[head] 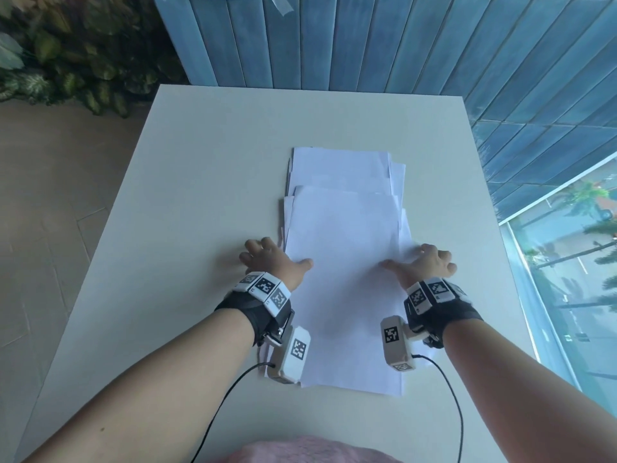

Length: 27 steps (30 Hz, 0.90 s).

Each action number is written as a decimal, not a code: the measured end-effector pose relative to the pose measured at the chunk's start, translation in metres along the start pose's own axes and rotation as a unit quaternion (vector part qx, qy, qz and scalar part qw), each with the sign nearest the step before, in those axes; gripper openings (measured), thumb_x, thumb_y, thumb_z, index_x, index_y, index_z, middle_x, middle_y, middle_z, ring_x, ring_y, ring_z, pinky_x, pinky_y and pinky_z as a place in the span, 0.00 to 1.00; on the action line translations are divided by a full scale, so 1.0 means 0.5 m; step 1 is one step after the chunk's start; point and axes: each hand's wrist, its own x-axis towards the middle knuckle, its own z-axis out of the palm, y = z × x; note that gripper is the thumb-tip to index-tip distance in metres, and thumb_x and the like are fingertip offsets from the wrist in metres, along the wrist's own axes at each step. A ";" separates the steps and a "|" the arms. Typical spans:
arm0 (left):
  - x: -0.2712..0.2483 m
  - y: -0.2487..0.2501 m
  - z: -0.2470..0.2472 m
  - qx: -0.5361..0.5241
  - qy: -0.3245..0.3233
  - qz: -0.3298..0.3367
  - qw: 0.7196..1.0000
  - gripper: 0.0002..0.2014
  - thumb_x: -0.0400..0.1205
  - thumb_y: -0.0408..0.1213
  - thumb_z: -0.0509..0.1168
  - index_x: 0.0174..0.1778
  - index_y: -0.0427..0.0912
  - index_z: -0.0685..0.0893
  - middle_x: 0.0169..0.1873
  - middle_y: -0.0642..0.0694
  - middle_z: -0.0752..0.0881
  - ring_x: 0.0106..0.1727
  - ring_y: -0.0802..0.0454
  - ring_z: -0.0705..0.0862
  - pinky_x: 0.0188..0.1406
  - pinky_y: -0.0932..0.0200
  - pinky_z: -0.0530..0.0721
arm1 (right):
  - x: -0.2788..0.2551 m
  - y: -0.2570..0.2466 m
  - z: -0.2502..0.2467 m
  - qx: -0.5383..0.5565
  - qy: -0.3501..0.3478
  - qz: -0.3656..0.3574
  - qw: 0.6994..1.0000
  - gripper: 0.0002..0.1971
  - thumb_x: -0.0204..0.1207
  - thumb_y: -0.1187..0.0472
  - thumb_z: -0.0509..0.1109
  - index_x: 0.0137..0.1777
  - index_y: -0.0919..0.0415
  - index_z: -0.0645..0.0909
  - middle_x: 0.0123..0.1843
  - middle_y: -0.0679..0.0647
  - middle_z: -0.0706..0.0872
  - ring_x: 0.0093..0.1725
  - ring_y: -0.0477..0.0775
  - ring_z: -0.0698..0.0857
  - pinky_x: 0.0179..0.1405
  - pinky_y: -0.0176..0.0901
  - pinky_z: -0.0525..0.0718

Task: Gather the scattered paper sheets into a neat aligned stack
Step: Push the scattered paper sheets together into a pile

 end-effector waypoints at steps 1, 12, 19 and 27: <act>-0.006 0.007 0.005 -0.003 -0.006 0.003 1.000 0.44 0.70 0.60 0.72 0.75 0.36 0.65 0.72 0.39 0.63 0.74 0.36 0.64 0.65 0.46 0.73 | -0.003 -0.001 0.000 0.003 -0.006 0.002 1.000 0.40 0.59 0.46 0.79 0.69 0.60 0.71 0.68 0.59 0.70 0.69 0.64 0.67 0.60 0.53 0.73; -0.016 0.026 0.017 0.000 -0.036 0.010 0.999 0.43 0.70 0.57 0.73 0.75 0.38 0.65 0.71 0.38 0.67 0.73 0.35 0.69 0.63 0.46 0.74 | 0.010 0.008 -0.028 0.129 -0.117 0.017 0.985 0.35 0.58 0.54 0.81 0.67 0.58 0.75 0.61 0.57 0.84 0.52 0.59 0.84 0.50 0.48 0.83; -0.047 0.039 0.032 0.017 -0.039 -0.012 0.999 0.43 0.71 0.55 0.74 0.74 0.36 0.62 0.72 0.39 0.62 0.71 0.34 0.71 0.57 0.49 0.74 | -0.006 0.011 -0.024 0.148 -0.092 -0.013 0.985 0.33 0.64 0.59 0.78 0.69 0.54 0.70 0.65 0.62 0.76 0.39 0.56 0.79 0.39 0.44 0.76; -0.031 0.034 0.031 -0.076 -0.070 -0.041 0.994 0.40 0.72 0.48 0.77 0.70 0.32 0.62 0.68 0.35 0.79 0.65 0.36 0.82 0.59 0.51 0.81 | -0.014 0.006 -0.026 0.221 -0.113 0.030 0.968 0.39 0.65 0.61 0.78 0.75 0.61 0.63 0.56 0.60 0.80 0.48 0.59 0.80 0.47 0.49 0.80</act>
